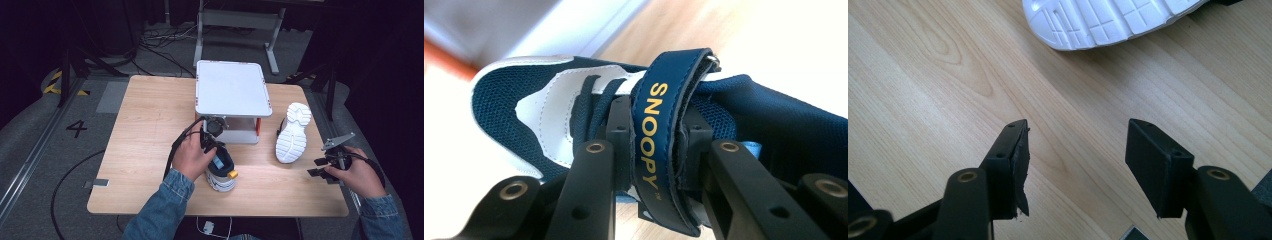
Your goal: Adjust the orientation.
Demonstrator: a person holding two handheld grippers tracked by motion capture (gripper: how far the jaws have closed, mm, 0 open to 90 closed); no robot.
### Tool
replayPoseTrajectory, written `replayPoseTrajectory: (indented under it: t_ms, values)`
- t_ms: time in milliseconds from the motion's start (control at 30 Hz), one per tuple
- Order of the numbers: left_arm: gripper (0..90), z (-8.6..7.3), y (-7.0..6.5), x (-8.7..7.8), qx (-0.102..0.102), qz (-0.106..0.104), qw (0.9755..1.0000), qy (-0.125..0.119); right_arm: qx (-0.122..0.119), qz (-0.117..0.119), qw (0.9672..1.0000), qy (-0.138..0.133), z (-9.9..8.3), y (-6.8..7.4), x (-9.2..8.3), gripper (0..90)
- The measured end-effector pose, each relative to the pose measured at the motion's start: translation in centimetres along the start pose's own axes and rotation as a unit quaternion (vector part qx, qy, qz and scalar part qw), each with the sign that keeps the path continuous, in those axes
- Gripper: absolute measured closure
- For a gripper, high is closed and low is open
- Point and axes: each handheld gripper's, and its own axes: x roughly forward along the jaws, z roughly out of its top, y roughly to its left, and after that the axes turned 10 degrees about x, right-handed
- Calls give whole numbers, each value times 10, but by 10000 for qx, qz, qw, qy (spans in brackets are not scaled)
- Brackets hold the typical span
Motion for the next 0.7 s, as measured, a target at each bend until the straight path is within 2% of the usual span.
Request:
replayPoseTrajectory:
  t_ms: [33,67,133,167,233,333,400,467,500,567,600,700]
  values:
    - [738,0,0,0,0,0,10000,0,0,0,10000,0,0,0,0,437]
    - [738,2,-2,-5,227,-172,9996,-44,17,1,10000,6,0,0,0,437]
    - [734,5,-5,-7,492,-306,9983,-41,4,-10,10000,6,-2,1,-1,437]
    - [734,6,-7,-6,650,-448,9969,-56,12,-11,10000,0,-2,1,-1,437]
    - [733,9,-9,-1,1021,-700,9923,-47,28,-14,10000,11,-3,1,-2,436]
    - [733,14,-10,12,1387,-941,9858,109,34,-26,10000,16,-5,1,-2,437]
    - [728,17,-8,23,1649,-1009,9809,205,47,-30,10000,21,-7,2,-2,437]
    - [712,18,-4,29,1820,-939,9786,195,63,-26,10000,21,-9,1,-3,436]
    - [701,18,-2,29,1777,-972,9792,118,62,-25,10000,14,-9,1,-3,436]
    - [580,17,-1,26,1687,-763,9827,96,73,-38,10000,1,-10,-1,-4,436]
    - [544,16,-2,23,1641,-734,9837,88,74,-44,10000,-10,-10,-1,-4,435]
    - [490,12,-7,8,1407,-727,9874,-46,76,-49,10000,-28,-9,-2,-5,435]
